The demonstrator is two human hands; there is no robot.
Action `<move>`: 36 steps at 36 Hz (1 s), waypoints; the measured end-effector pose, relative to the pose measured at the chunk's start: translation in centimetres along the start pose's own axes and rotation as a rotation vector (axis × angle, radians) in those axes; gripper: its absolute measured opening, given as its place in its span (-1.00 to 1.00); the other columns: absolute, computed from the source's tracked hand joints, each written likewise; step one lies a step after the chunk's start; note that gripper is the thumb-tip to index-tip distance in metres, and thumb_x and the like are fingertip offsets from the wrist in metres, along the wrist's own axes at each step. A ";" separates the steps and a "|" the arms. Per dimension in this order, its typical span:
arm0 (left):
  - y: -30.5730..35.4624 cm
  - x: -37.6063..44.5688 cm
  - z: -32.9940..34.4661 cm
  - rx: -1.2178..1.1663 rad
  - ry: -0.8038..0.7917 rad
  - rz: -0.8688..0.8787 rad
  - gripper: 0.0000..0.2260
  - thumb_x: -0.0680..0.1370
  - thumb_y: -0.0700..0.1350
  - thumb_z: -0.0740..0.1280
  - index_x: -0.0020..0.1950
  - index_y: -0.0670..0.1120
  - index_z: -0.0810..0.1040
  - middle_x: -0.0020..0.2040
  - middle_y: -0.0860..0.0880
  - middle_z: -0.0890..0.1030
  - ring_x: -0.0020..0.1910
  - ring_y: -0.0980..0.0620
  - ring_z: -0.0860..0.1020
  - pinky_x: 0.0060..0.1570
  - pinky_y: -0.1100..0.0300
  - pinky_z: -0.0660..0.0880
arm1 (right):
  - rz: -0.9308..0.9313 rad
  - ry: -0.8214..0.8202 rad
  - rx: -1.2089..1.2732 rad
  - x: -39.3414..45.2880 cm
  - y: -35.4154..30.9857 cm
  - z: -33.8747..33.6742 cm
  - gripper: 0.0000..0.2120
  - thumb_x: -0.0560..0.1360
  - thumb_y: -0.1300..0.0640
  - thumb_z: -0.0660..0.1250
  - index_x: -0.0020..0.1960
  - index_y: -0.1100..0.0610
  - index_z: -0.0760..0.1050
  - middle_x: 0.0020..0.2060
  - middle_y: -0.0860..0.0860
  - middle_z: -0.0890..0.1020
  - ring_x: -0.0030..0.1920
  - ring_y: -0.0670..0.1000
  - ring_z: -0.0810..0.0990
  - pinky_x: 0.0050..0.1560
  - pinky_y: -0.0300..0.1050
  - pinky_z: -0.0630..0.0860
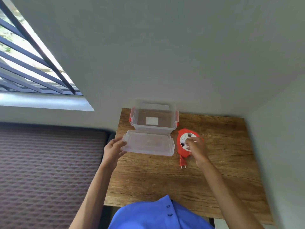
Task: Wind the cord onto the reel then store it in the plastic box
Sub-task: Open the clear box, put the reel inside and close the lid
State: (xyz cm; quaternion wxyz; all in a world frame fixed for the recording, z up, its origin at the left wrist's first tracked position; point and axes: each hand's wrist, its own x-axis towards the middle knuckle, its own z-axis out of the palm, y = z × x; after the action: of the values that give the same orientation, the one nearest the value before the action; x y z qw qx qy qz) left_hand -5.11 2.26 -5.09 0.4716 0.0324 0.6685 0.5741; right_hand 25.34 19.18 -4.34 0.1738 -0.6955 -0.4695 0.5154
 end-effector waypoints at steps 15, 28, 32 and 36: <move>-3.9 1.5 -1.7 0.234 0.095 -0.032 -0.88 0.67 -0.23 0.45 0.19 -0.12 0.71 0.12 -0.18 0.77 0.11 -0.20 0.75 0.11 -0.11 0.71 | 0.265 -0.001 0.203 3.2 0.6 -2.0 -0.47 0.40 0.12 0.68 0.29 0.21 0.61 0.09 0.14 0.69 0.03 0.12 0.64 -0.11 -0.07 0.51; -1.5 0.1 0.1 0.419 0.146 0.199 -0.91 0.66 -0.01 0.48 0.14 0.03 0.70 0.12 0.02 0.74 0.13 -0.03 0.71 0.24 -0.11 0.65 | 0.047 -0.048 0.380 2.6 0.4 -6.3 -0.39 0.29 0.06 0.67 0.30 0.11 0.62 0.01 0.11 0.77 -0.05 0.12 0.72 -0.23 -0.01 0.68; -0.3 -0.9 2.9 0.408 -0.099 0.271 -0.87 0.69 0.03 0.44 0.18 0.03 0.71 0.09 -0.01 0.76 0.07 -0.07 0.73 0.15 -0.08 0.68 | -0.029 -0.231 0.343 2.3 -0.2 -8.8 -0.31 0.08 -0.11 0.72 0.18 0.05 0.71 0.05 0.13 0.80 0.05 0.20 0.74 0.01 0.17 0.73; 0.7 -2.1 7.1 0.417 -0.358 0.252 -0.72 0.69 0.17 0.41 0.23 0.00 0.71 0.08 0.03 0.78 0.05 0.01 0.76 0.15 -0.07 0.72 | -0.056 -0.388 0.296 2.1 -1.1 -7.8 -0.25 0.03 -0.18 0.79 0.16 0.06 0.74 0.12 0.21 0.77 0.10 0.26 0.76 0.19 0.23 0.67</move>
State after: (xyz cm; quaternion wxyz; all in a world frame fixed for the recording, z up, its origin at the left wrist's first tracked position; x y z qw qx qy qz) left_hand 0.41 6.52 -2.53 0.4900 0.3119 0.6691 0.4636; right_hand 31.74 23.36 -1.50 0.1950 -0.5372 -0.4325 0.6974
